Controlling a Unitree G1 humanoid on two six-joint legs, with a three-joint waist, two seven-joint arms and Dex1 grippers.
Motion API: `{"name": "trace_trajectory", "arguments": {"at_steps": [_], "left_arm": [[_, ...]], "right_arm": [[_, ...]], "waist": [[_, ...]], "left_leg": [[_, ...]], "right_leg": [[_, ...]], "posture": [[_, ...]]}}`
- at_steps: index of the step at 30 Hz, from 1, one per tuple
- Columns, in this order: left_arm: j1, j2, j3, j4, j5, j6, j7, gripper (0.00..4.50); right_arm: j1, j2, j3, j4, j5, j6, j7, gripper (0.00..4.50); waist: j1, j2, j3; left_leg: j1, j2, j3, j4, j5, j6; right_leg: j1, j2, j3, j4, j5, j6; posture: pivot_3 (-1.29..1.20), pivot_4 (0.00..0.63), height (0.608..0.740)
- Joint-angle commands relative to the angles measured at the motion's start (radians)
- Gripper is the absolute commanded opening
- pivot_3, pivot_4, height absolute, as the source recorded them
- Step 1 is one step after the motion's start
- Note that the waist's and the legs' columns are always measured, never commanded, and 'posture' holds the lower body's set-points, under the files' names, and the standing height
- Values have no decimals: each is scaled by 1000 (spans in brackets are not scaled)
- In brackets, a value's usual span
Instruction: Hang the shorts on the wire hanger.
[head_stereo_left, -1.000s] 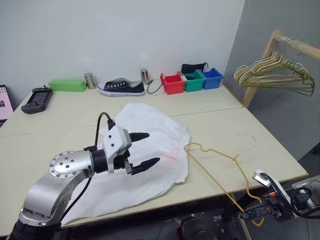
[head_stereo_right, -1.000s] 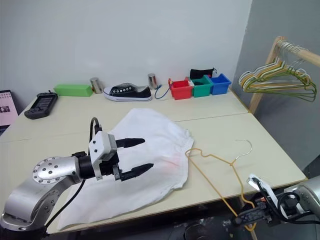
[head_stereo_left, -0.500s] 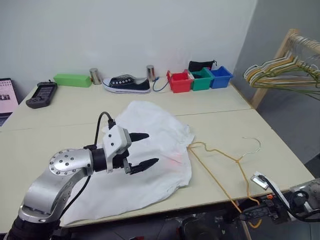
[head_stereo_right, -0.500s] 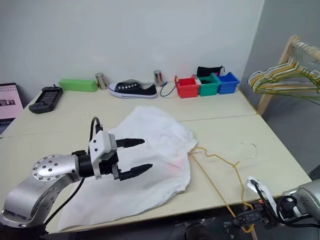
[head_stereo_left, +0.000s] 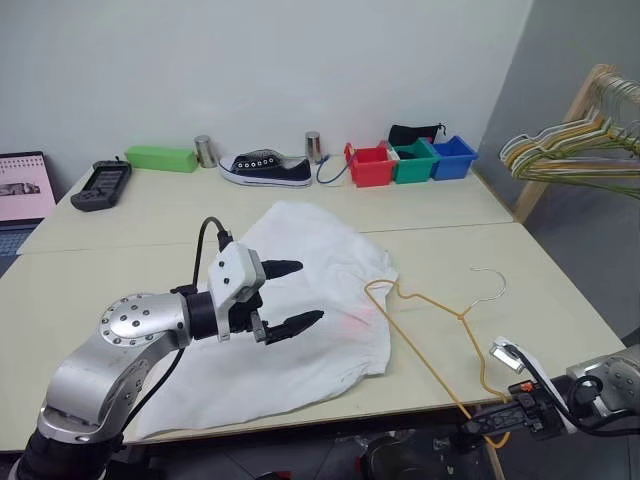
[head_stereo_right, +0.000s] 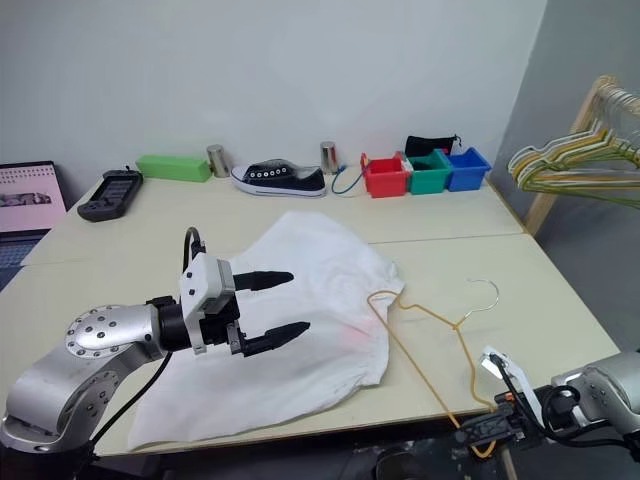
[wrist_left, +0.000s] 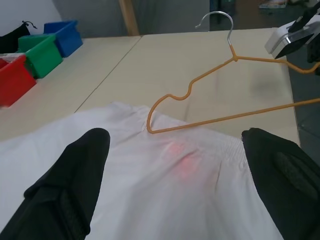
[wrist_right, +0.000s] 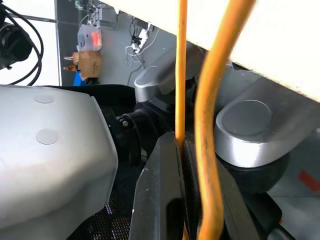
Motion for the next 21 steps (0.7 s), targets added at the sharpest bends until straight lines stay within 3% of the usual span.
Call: {"name": "trace_trajectory", "arguments": {"at_steps": [1,13,21], "left_arm": [[2,12,30,-28,-1,-22,7,4478],[11,17,34,-23,-3,-25,5,4478],[-3,24,30,-10,0,-26,-2,4478]], "right_arm": [[42,-63,9,9,-1,-46,43,0],[96,-68,-136,72,71,-4,16,0],[135,-48,-166,60,81,14,-27,0]], "waist": [[7,0,0],[24,1,0],[24,1,1]], "left_leg": [[0,0,0,0,0,0],[0,0,0,2,0,0],[0,0,0,2,0,0]], "right_leg": [[0,0,0,0,0,0],[1,0,0,0,0,0],[1,0,0,0,0,0]], "posture": [[-193,4,740],[-203,19,740],[-210,30,740]]}}
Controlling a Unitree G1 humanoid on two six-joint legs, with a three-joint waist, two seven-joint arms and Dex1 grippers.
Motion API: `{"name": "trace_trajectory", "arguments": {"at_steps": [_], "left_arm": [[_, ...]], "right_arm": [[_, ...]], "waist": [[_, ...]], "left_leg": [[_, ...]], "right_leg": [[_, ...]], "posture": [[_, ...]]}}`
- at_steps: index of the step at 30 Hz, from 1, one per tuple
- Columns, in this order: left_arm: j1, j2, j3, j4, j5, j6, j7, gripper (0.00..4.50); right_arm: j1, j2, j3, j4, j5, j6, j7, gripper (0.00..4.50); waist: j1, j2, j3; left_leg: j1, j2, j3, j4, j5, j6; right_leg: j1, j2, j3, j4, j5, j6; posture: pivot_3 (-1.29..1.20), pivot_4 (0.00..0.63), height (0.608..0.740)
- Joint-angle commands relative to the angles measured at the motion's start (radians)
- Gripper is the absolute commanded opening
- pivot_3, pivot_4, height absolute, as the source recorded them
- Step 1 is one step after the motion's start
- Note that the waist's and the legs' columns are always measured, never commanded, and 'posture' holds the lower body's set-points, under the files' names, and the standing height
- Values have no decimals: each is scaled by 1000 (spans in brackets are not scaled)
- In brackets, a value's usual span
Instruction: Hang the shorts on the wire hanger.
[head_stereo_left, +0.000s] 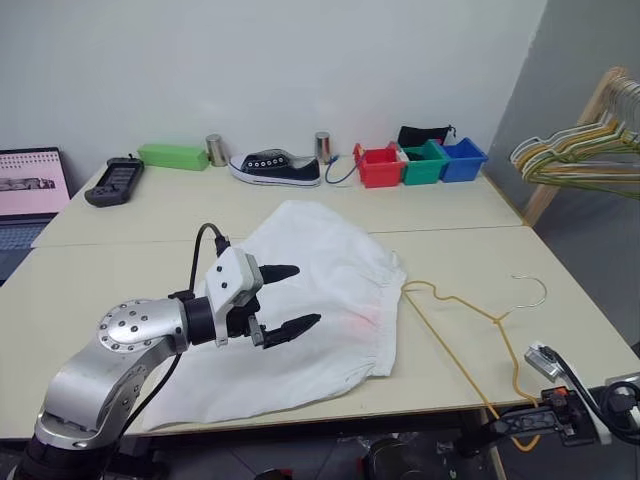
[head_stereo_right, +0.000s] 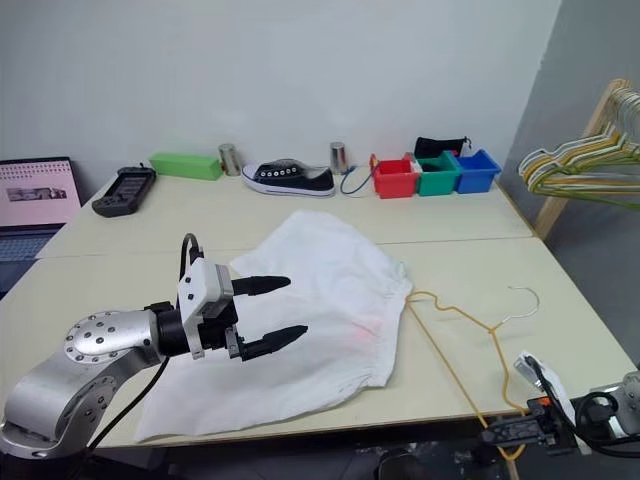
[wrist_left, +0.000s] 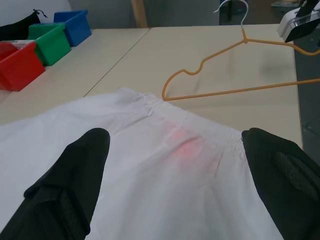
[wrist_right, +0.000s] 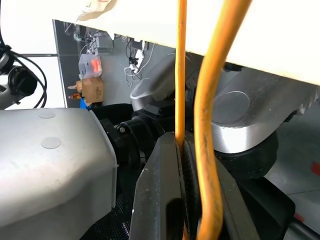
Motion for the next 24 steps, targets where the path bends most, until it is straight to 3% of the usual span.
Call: {"name": "trace_trajectory", "arguments": {"at_steps": [1,8,24], "left_arm": [[-24,16,24,-10,-3,-19,-4,4478],[-16,21,23,-26,-12,-9,-1,4478],[-32,7,9,-41,-6,-2,36,4478]], "right_arm": [[10,11,-53,-21,34,17,-23,0],[98,26,-76,-115,74,27,-37,0],[-61,215,-30,-96,145,180,-198,0]], "waist": [[0,0,1],[2,1,2],[5,0,6]], "left_leg": [[0,0,0,0,0,0],[0,0,0,0,0,0],[0,0,0,0,0,0]], "right_leg": [[0,0,0,0,0,0],[0,0,0,0,0,0],[-3,0,0,-1,0,0]], "posture": [[-210,33,740],[-202,31,740],[-182,30,740]]}}
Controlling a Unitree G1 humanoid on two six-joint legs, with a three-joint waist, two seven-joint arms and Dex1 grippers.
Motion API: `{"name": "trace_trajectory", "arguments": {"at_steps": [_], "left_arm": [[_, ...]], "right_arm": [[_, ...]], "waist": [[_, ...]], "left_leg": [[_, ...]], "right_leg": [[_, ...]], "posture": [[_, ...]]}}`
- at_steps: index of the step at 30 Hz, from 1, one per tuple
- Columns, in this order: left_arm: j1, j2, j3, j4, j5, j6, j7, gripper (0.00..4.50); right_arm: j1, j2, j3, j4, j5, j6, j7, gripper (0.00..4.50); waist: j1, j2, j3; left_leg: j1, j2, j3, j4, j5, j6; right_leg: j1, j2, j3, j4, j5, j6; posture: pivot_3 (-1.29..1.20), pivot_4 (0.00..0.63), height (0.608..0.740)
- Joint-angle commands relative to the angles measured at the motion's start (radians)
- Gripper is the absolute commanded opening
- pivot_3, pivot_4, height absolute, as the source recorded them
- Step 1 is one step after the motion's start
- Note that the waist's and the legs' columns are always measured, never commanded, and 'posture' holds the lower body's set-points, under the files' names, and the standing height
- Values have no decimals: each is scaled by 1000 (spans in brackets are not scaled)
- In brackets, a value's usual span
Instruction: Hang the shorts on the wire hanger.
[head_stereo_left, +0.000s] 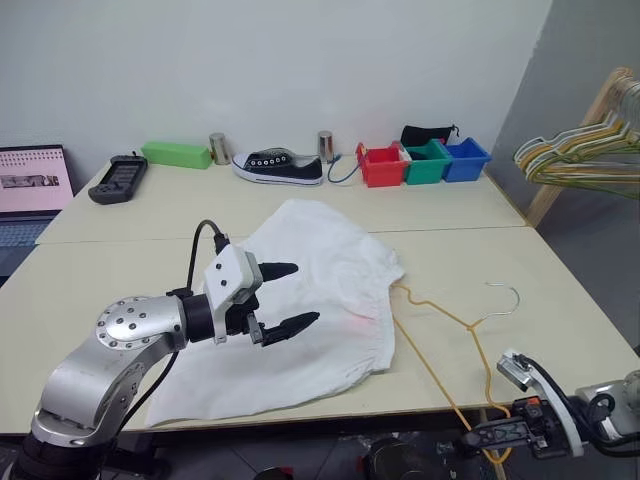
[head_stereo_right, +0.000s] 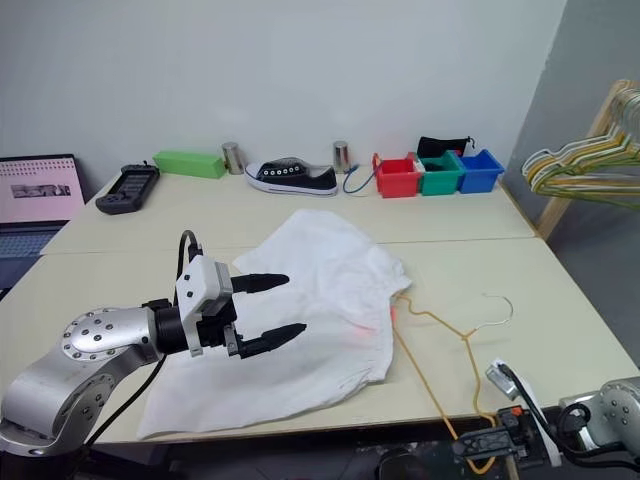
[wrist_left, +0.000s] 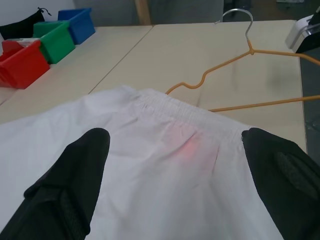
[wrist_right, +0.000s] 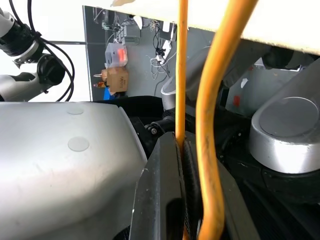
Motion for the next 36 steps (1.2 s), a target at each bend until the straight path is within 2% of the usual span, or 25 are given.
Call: {"name": "trace_trajectory", "arguments": {"at_steps": [1,9,16,27,29,32,36], "left_arm": [[-24,-5,9,-42,-5,-4,26,4478],[-22,4,8,-28,11,-25,23,4478],[-46,-2,-4,-14,16,-30,18,4478],[-54,-4,-17,-4,22,-38,10,4478],[-66,7,-16,9,24,-43,-3,4478],[-116,34,-6,55,27,-49,-38,4478],[-315,85,-12,205,48,-70,-112,4478]], "right_arm": [[-59,48,21,40,17,39,-51,0],[-215,95,97,259,154,41,-159,0],[-383,161,129,460,203,41,-264,0],[-555,133,143,512,138,41,-243,0],[-601,119,146,473,106,33,-225,0],[-670,64,235,322,-12,-105,-164,0],[-772,79,392,254,-314,-418,-185,0]], "waist": [[0,0,0],[1,0,1],[-2,1,1],[-1,2,1],[-1,2,1],[-2,4,1],[-5,4,1]], "left_leg": [[-1,0,0,0,0,0],[-1,0,0,0,0,0],[-1,0,0,0,0,1],[-2,0,0,0,0,1],[-1,0,0,0,0,1],[-2,0,0,0,0,1],[-2,0,0,0,0,1]], "right_leg": [[1,0,0,0,0,0],[3,0,0,0,0,0],[3,1,1,1,0,0],[3,2,1,1,1,1],[3,2,1,1,0,1],[3,2,1,1,1,1],[0,2,1,1,1,1]], "posture": [[-179,28,740],[-180,19,740],[-178,15,740],[-187,10,740],[-195,7,740],[-195,6,740],[-188,3,740]]}}
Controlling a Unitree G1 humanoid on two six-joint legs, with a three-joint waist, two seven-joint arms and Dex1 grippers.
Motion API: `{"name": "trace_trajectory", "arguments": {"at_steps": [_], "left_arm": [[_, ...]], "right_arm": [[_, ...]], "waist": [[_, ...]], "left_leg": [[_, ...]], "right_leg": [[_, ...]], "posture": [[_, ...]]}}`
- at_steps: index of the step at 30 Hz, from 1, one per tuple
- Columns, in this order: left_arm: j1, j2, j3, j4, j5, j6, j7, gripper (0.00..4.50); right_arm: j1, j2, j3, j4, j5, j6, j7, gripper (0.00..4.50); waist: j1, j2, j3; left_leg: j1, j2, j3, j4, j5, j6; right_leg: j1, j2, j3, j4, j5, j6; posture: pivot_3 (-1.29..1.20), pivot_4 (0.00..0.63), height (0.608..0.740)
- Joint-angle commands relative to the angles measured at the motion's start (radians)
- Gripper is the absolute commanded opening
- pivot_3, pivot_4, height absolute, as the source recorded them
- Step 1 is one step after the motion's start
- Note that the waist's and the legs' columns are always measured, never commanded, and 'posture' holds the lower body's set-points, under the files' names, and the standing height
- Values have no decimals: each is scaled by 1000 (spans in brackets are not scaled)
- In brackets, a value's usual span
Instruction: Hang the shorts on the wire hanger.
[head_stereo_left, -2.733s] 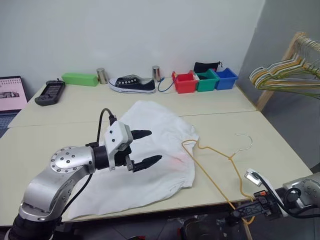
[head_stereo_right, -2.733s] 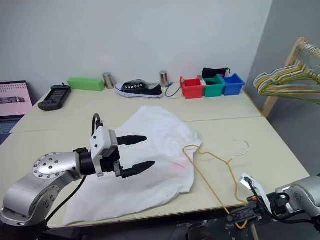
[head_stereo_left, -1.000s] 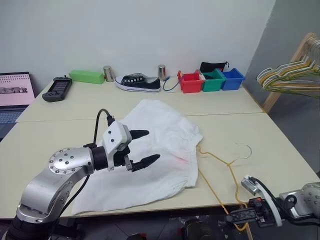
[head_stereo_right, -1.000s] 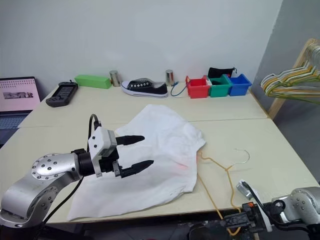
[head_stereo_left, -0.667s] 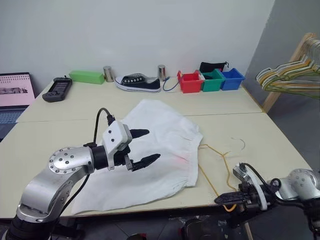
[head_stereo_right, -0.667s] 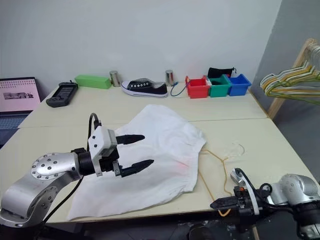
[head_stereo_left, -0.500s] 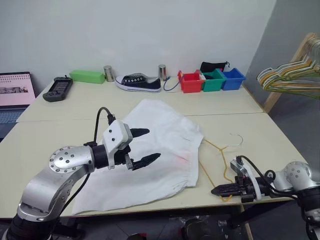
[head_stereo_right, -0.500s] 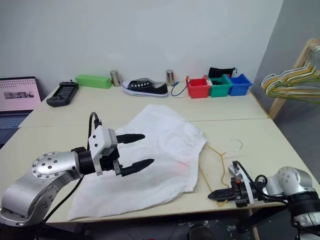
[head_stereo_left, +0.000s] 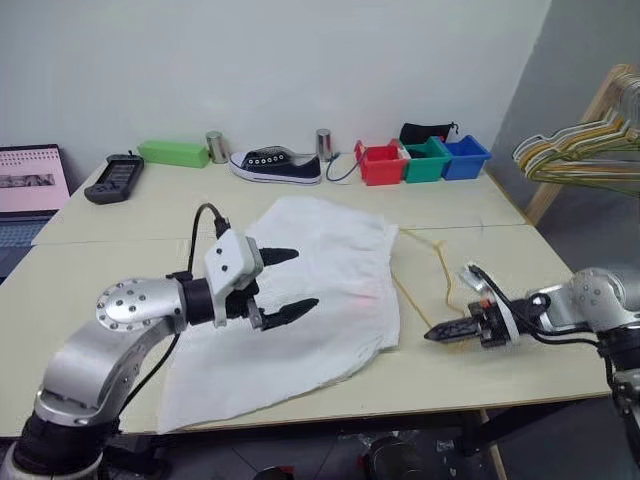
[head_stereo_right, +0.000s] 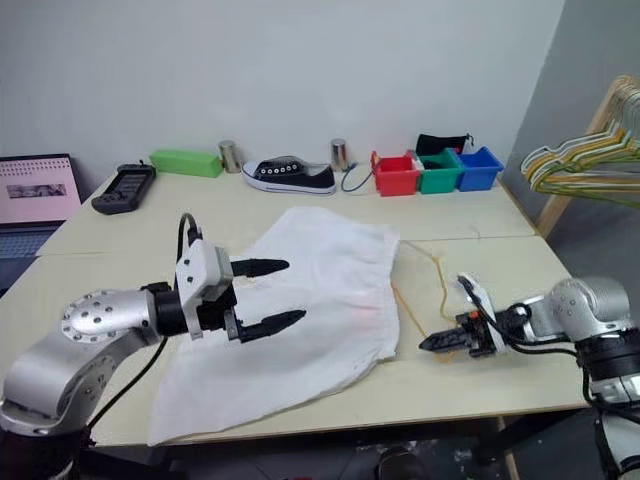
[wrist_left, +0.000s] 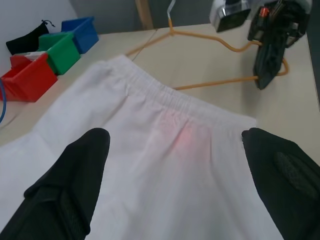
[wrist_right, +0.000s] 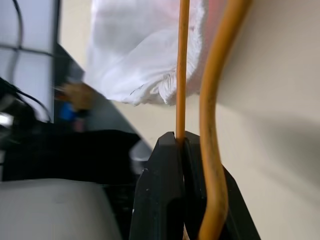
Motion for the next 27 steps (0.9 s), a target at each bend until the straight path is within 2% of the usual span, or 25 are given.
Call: {"name": "trace_trajectory", "arguments": {"at_steps": [1,4,6,11,14,19,23,27], "left_arm": [[-208,45,0,137,34,-52,-71,4478],[-386,61,-51,308,104,-134,-148,4478],[-491,59,-97,450,184,-233,-192,4478],[-643,44,-205,773,353,-523,-323,4478],[-718,13,-252,942,432,-676,-356,4478],[-800,-44,-297,1103,506,-831,-408,4478],[-830,-82,-346,1185,586,-939,-424,4478],[-854,-102,-358,1262,655,-1022,-366,4478]], "right_arm": [[-97,32,105,-35,-236,-260,-1,0],[-140,43,216,-14,-434,-452,16,0],[-168,63,273,33,-565,-569,-7,0],[-219,100,294,117,-723,-740,29,0],[-239,119,285,112,-780,-785,39,0],[-258,146,296,82,-884,-853,35,0],[-277,194,278,55,-928,-839,41,0],[-277,210,265,-2,-956,-820,59,0]], "waist": [[-2,0,0],[-1,0,0],[2,1,0],[3,5,-2],[3,5,-2],[2,5,-2],[-3,5,-2],[-6,5,-2]], "left_leg": [[0,0,0,0,0,0],[-1,-1,0,0,0,0],[-3,-1,1,0,0,0],[-11,-1,1,-1,0,0],[-18,-1,0,2,1,0],[-17,-1,0,3,1,0],[-17,-1,0,8,1,0],[-17,-1,-1,9,1,1]], "right_leg": [[-2,0,0,0,0,0],[-3,0,0,-1,1,1],[-1,0,1,-1,4,7],[-12,0,1,2,4,7],[-20,0,1,13,4,5],[-22,0,0,17,3,4],[-20,0,0,18,3,4],[-20,0,1,19,3,5]], "posture": [[-184,3,740],[-171,1,740],[-163,0,740],[-154,0,740],[-160,0,740],[-187,0,740],[-201,3,740],[-208,0,740]]}}
